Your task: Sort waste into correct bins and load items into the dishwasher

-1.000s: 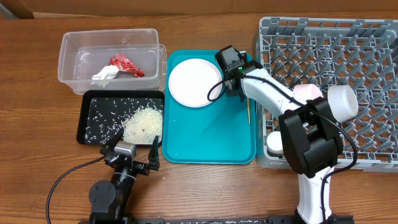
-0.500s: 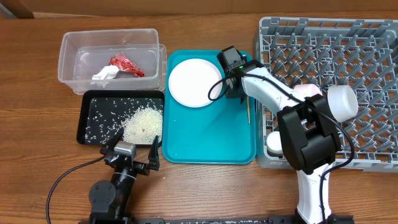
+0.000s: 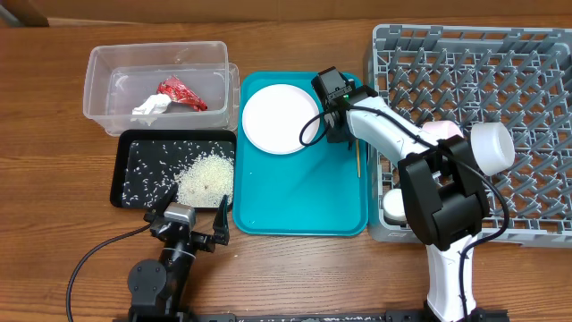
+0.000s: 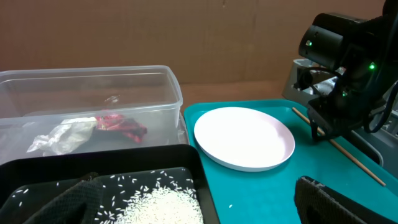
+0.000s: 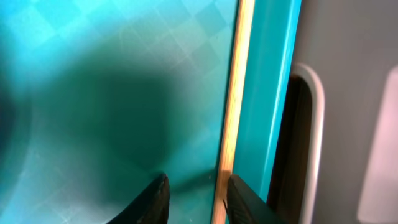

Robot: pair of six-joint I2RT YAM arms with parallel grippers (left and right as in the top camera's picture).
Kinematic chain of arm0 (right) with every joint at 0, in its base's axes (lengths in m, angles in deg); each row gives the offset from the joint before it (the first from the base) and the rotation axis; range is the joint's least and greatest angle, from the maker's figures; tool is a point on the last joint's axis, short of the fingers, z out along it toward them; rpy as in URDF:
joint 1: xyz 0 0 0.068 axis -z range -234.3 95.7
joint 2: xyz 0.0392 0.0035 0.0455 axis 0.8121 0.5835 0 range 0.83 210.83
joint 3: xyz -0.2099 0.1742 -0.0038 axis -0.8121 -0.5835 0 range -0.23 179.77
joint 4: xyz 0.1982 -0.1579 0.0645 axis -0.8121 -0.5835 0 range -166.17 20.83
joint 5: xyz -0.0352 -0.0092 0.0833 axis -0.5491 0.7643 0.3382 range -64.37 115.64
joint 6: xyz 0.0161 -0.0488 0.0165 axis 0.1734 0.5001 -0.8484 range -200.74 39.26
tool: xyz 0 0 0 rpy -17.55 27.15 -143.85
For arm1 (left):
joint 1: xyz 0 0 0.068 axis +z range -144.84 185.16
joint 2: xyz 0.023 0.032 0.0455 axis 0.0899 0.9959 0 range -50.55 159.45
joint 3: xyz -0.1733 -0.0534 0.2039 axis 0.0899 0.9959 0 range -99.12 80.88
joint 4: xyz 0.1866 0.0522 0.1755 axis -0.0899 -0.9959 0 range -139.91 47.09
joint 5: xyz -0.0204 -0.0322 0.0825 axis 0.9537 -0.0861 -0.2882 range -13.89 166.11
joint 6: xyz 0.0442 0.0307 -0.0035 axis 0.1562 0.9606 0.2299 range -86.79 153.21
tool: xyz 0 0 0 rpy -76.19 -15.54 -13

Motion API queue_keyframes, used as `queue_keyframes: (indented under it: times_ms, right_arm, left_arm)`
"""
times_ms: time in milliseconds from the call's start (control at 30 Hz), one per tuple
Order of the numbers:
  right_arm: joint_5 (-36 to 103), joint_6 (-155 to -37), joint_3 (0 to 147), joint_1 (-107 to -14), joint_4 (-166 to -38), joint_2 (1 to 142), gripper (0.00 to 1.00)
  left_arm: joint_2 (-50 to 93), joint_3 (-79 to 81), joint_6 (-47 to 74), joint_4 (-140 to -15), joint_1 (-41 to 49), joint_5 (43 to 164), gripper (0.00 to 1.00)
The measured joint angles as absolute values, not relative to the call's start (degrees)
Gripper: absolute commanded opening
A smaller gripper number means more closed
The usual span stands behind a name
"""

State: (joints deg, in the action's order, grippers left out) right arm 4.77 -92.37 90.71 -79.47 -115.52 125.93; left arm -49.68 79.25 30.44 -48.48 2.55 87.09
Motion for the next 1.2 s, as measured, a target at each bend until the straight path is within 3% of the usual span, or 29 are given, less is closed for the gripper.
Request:
queue_keyframes:
  times_ms: [567,767,867,1200]
  right_arm:
    - [7.4,-93.8,90.7,-78.4,-114.5,126.3,0.36]
    - [9.2,-93.0,91.5,-78.4,-115.7,126.7,0.19]
    - [12.1,-91.0,91.8,-78.3,-116.5,126.8,0.04]
    - [18.5,-90.8,91.3,-78.3,-121.5,124.8,0.04]
  left_arm:
    - [-49.7,79.3,30.4,-48.5,2.5,87.1,1.0]
    - [-49.7,79.3,30.4,-48.5,2.5,87.1,1.0]
    - [-49.7,79.3,30.4,-48.5,2.5,87.1,1.0]
    - [-49.7,79.3,30.4,-48.5,2.5,87.1,1.0]
